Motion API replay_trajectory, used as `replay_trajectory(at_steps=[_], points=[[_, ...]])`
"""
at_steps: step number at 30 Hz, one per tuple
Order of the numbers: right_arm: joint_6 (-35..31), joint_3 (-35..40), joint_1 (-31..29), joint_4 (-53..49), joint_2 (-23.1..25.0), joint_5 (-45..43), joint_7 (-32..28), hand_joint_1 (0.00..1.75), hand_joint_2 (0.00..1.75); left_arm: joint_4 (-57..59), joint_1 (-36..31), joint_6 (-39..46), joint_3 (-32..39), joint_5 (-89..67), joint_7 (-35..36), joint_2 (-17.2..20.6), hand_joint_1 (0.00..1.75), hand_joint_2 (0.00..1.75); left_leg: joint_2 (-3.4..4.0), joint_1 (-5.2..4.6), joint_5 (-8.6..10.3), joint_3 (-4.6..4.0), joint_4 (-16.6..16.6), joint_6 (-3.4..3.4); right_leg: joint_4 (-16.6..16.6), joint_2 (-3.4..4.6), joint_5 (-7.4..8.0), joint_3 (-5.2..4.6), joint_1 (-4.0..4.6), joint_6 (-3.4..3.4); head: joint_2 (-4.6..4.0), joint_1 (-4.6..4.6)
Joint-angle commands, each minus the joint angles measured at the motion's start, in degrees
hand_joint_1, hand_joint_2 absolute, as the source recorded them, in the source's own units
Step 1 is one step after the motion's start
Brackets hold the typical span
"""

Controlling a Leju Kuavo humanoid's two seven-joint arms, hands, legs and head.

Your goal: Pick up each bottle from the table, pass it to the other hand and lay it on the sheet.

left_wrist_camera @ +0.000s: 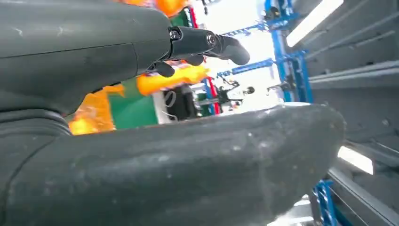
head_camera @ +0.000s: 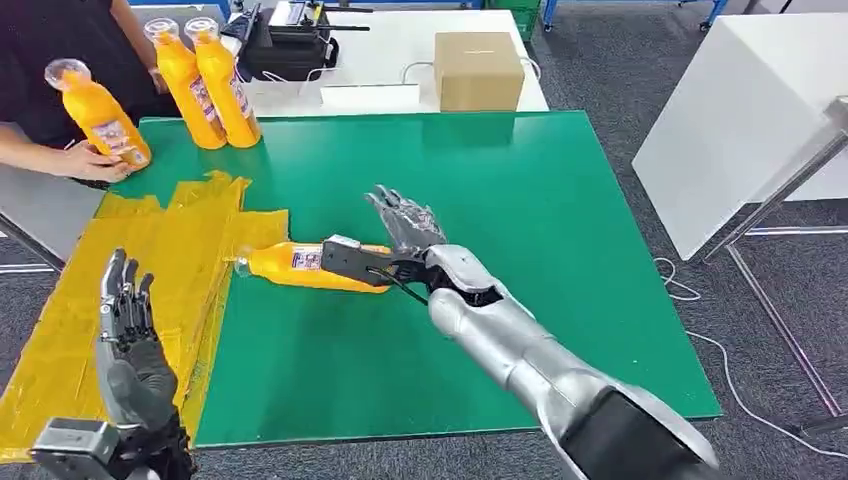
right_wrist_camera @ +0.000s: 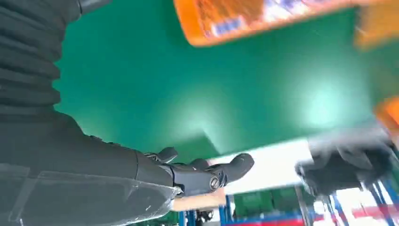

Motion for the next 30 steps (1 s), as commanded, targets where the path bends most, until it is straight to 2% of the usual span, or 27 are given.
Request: replay_trajectory(at_steps=[1, 4, 6, 9, 11, 14, 19, 26, 27, 30], points=[[-2.58, -5.70, 14.56, -38.99, -13.16, 0.39, -1.39, 0.00, 1.75, -4.68, 6.71, 0.42, 5.34, -1.15, -1.53, -3.87, 0.00, 0.00, -0.12, 0.05, -0.06, 0.04, -0.03, -0.03, -0.09, -0.18, -0.08, 0.10, 0.05, 0.00, 0.00, 0.00], [-1.76, -6.07, 15.72, -40.73, -14.26, 1.18, -1.33, 0.00, 1.75, -5.13, 7.48, -0.19, 6.32, -1.46, -1.90, -4.74, 0.00, 0.00, -0.14, 0.02, -0.15, 0.07, 0.00, -0.04, -0.08, -0.23, -0.16, 0.13, 0.03, 0.00, 0.00, 0.00], [-0.18, -5.74, 14.95, -38.36, -14.20, 0.52, -1.78, 0.00, 1.75, -4.66, 7.33, -1.01, 6.43, -1.06, -2.08, -4.91, 0.00, 0.00, -0.05, 0.02, -0.16, 0.06, 0.00, -0.06, -0.07, -0.15, -0.13, 0.10, 0.03, -0.02, 0.00, 0.02], [4.89, -2.92, 10.25, -30.99, -12.70, -1.22, -0.72, 0.00, 1.75, -3.54, 5.51, -1.09, 5.96, -0.72, -2.20, -4.58, 0.00, 0.00, 0.08, 0.01, -0.11, 0.03, -0.02, -0.08, -0.07, -0.03, -0.05, 0.01, 0.02, -0.04, 0.00, -0.02], [9.01, 0.74, 5.04, -23.88, -10.70, -2.31, 1.05, 0.00, 1.75, -2.57, 3.53, -1.00, 4.87, -0.03, -1.59, -3.47, 0.00, 0.00, 0.18, -0.02, -0.08, 0.01, -0.02, -0.09, -0.03, 0.07, 0.00, -0.07, -0.01, -0.06, 0.00, 0.00], [8.92, 1.85, 2.76, -19.48, -9.10, -3.80, 0.53, 0.00, 1.75, -2.19, 2.95, -0.50, 4.61, 0.89, -1.40, -3.19, 0.00, 0.00, 0.36, -0.03, -0.04, 0.05, -0.03, -0.12, 0.05, 0.22, 0.06, -0.10, -0.03, -0.10, 0.00, 0.00], [9.28, 3.92, -1.45, -12.80, -7.91, -3.93, 2.06, 0.00, 1.75, -1.67, 2.47, -0.45, 4.36, 2.30, -1.61, -2.79, 0.00, 0.00, 0.19, 0.02, 0.14, -0.03, -0.05, -0.18, 0.03, 0.11, 0.16, -0.14, -0.01, -0.20, 0.00, 0.00], [9.28, 3.96, -1.35, -12.78, -7.93, -3.92, 2.06, 0.00, 1.75, -1.67, 2.51, -0.45, 4.36, 2.30, -1.61, -2.80, 0.00, 0.00, 0.13, 0.04, 0.13, 0.07, -0.09, -0.19, -0.02, 0.03, 0.11, -0.01, 0.02, -0.21, 0.00, 0.00], [9.74, 3.99, -1.85, -11.58, -7.41, -3.73, 3.49, 0.00, 1.75, -1.56, 2.36, -0.95, 3.96, 2.52, -1.47, -2.59, 0.00, 0.00, 0.11, 0.02, 0.15, 0.00, -0.07, -0.18, 0.01, 0.03, 0.12, -0.07, 0.01, -0.20, 0.00, 0.02], [10.38, 4.42, -6.86, -0.20, -2.77, -2.87, 3.89, 0.00, 1.75, 0.37, -0.01, -1.96, 2.72, 2.97, -1.03, -2.16, 0.00, 0.00, 0.18, 0.00, 0.15, 0.00, -0.06, -0.20, 0.04, 0.09, 0.13, -0.11, -0.01, -0.21, 0.00, 0.00]])
